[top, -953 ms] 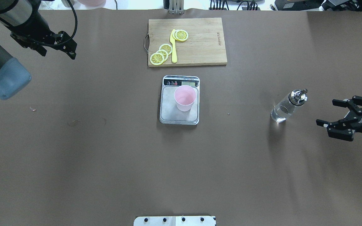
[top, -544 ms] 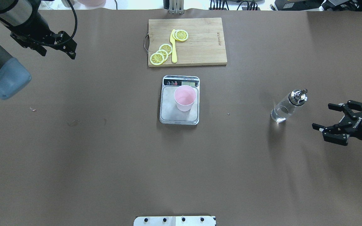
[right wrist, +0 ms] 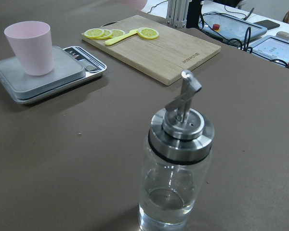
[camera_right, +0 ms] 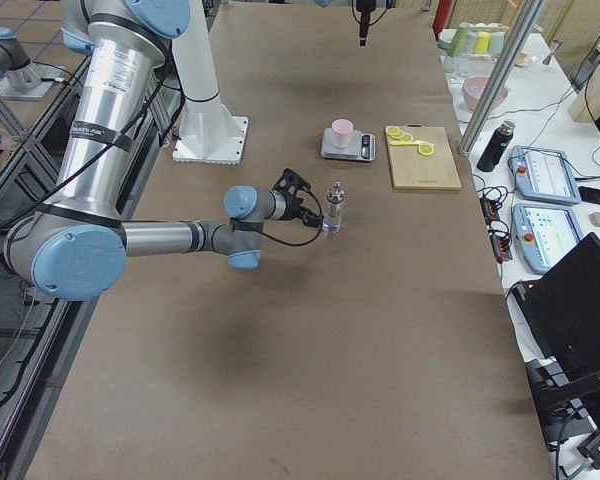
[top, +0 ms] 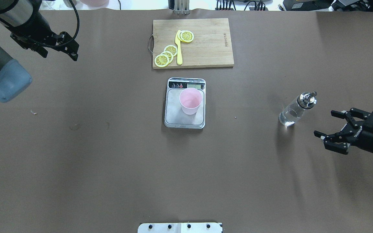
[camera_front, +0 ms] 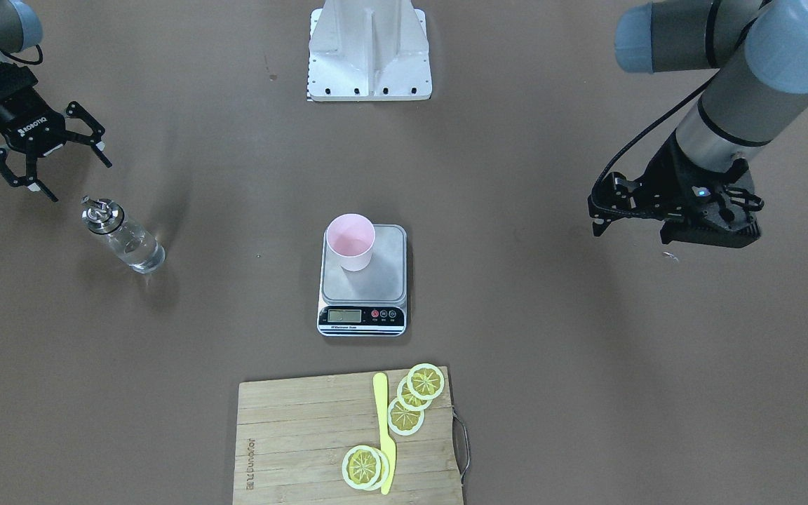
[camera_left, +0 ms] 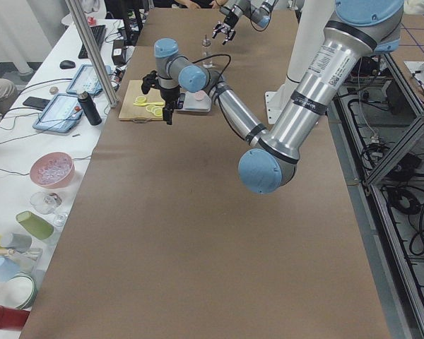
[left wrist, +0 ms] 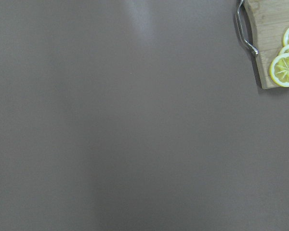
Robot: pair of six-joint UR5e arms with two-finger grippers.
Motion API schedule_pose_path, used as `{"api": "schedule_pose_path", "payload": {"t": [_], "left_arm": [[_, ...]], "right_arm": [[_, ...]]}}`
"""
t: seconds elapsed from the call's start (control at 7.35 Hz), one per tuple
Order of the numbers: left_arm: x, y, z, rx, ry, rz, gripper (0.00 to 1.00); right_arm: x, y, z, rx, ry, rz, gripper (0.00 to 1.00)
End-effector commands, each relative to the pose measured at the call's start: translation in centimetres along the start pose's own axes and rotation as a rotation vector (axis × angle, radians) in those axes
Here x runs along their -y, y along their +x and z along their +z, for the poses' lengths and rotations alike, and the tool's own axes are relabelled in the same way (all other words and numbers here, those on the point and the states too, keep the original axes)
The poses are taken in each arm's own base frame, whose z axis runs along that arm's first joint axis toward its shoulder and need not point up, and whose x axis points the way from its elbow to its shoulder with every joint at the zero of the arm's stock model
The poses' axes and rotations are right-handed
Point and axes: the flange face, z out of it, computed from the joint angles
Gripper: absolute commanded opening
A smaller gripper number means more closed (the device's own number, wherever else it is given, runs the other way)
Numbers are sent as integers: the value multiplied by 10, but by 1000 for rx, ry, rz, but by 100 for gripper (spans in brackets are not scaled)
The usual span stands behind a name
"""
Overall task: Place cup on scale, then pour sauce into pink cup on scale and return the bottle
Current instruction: 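Move the right gripper in toward the glass sauce bottle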
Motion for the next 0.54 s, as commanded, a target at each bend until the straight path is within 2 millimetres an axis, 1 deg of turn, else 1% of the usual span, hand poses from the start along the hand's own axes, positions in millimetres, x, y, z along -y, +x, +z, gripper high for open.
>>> {"api": "schedule_pose_path", "payload": {"t": [0.0,0.14,0.27,0.41], "left_arm": [[0,0,0,0,-1,0,98],[0,0,0,0,0,-1,98],[1,0,-1,0,1,0,98],[0,1,-1,-1,2,1,98]], "right_arm": [[-3,-7,9,0,10,-4,98],[-8,-7,20,23,44,0,98],[-15,-5,38,40,80,6,97],[-15,-5,43,43,81,6,97]]}}
